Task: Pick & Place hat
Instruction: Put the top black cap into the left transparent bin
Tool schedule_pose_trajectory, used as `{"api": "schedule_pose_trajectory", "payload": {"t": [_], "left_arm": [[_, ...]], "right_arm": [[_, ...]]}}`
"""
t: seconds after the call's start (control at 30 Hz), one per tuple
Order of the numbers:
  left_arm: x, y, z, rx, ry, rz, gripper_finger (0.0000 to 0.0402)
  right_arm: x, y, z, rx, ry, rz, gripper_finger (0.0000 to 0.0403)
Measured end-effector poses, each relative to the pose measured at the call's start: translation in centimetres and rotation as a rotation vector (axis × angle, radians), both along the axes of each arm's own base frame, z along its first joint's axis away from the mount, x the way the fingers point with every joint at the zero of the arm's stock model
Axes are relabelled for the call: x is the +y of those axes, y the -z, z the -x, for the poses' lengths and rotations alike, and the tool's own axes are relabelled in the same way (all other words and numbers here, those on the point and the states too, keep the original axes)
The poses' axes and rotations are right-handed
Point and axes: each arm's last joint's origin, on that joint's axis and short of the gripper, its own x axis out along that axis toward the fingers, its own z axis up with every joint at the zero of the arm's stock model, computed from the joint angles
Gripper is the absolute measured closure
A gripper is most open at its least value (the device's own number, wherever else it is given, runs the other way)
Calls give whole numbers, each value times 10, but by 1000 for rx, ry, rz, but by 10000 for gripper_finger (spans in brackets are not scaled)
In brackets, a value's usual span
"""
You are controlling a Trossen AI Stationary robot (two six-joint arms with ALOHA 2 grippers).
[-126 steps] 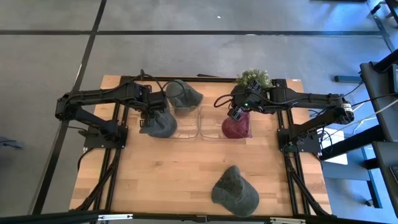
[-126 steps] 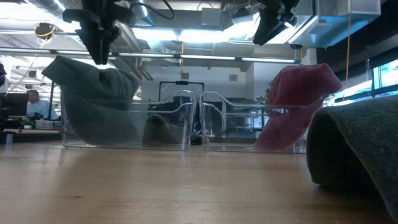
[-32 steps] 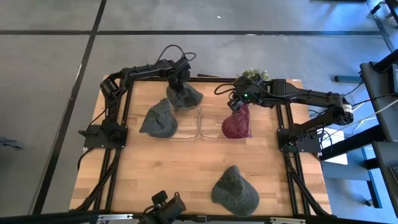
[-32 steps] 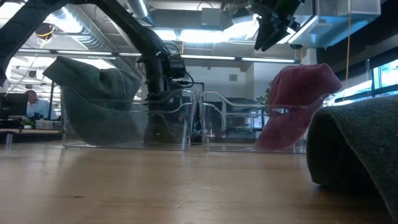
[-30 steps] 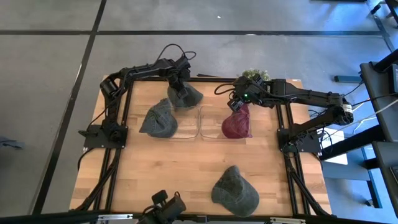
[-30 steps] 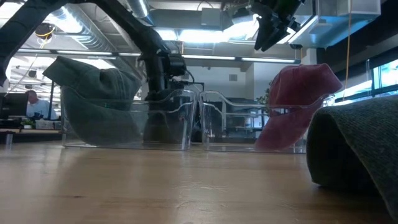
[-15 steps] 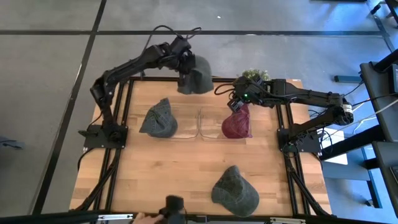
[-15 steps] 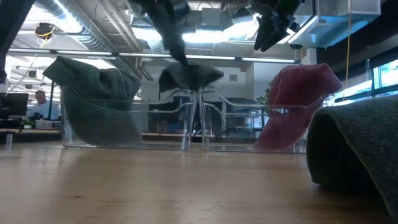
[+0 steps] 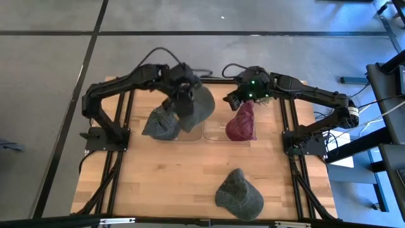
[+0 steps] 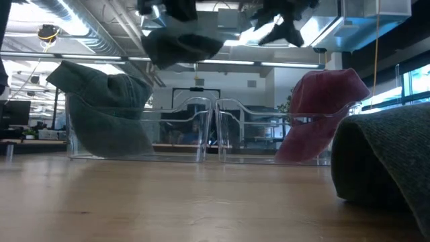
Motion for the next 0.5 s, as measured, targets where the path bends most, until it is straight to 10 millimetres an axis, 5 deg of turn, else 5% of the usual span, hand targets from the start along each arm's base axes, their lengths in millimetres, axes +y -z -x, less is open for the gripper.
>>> {"api": "schedule_pose_trajectory", "payload": {"t": [0.2, 0.5], "left_arm": [[-39, -3, -6, 1, 69, -101, 398], [-58, -4, -9, -11, 92, -156, 398]], "right_arm": [[3, 0, -13, -99, -163, -123, 231], [3, -3, -19, -158, -219, -121, 231]]}}
